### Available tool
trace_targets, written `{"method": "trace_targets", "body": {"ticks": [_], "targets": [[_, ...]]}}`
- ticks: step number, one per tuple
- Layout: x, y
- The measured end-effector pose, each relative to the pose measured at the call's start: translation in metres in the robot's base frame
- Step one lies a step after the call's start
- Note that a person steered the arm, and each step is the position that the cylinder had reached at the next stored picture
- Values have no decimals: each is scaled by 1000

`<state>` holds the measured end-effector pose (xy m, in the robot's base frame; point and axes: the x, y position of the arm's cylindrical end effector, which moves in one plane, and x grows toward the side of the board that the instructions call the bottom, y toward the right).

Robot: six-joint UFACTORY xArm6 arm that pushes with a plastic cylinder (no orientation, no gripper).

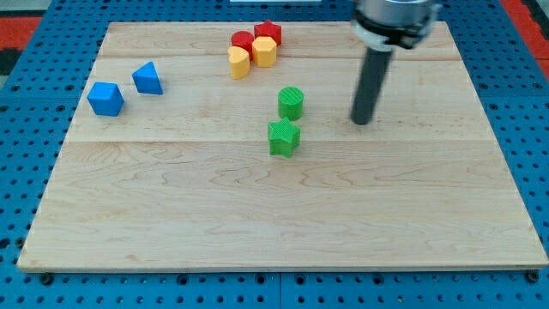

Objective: Push the green star towards the up

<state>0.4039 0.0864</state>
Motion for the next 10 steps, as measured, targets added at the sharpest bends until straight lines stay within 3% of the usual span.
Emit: {"method": "trace_targets", "body": {"ticks": [1, 3, 4, 5, 7, 8, 9, 10], "targets": [[-7, -82], [-66, -89], [7, 4], [73, 27], [46, -110], [12, -122], [19, -134], [55, -108]]}}
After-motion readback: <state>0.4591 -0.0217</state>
